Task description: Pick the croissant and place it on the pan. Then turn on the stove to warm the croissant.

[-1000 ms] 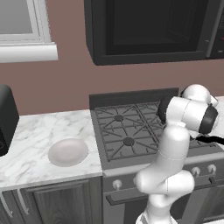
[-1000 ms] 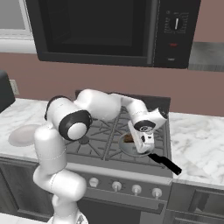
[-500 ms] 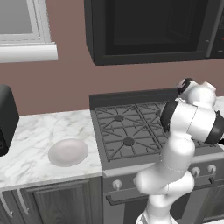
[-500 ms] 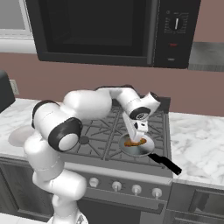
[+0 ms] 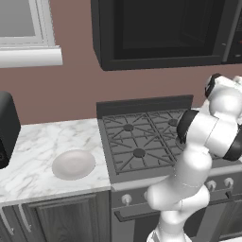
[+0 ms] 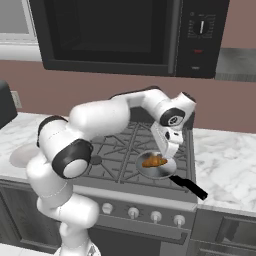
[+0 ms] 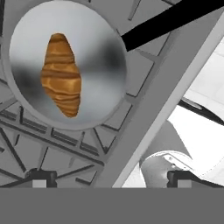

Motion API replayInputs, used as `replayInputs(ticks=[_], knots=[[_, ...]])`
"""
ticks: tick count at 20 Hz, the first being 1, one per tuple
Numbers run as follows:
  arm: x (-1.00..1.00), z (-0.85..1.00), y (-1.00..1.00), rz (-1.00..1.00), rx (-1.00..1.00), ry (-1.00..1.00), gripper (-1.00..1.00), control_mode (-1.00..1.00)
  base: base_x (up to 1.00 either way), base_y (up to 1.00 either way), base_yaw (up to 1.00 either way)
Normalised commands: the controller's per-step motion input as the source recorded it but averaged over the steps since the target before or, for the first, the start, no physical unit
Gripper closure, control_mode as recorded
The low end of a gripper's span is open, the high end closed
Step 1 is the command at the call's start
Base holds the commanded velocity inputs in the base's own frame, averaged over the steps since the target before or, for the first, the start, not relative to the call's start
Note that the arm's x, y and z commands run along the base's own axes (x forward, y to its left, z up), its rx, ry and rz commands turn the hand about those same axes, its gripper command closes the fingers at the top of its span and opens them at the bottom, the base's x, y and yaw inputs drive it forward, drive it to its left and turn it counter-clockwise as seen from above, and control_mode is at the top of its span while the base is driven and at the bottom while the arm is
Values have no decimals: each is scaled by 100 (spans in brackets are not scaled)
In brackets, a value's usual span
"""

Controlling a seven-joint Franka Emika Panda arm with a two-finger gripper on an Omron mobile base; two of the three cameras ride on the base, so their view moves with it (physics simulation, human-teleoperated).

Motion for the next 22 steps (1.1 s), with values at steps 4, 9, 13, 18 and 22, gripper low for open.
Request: replayInputs(ticks=[4, 9, 13, 18, 22], knots=[[-100, -10, -70, 0, 0, -9, -100, -100, 0, 0, 0], [-100, 19, -11, 4, -1, -9, -100, -100, 0, 0, 0], [-100, 33, 0, 10, -6, -13, -100, -100, 0, 0, 0], [-99, 8, 7, 13, -6, -15, -100, -100, 0, 0, 0], [-81, 0, 30, 13, -4, -19, -100, -100, 0, 0, 0]])
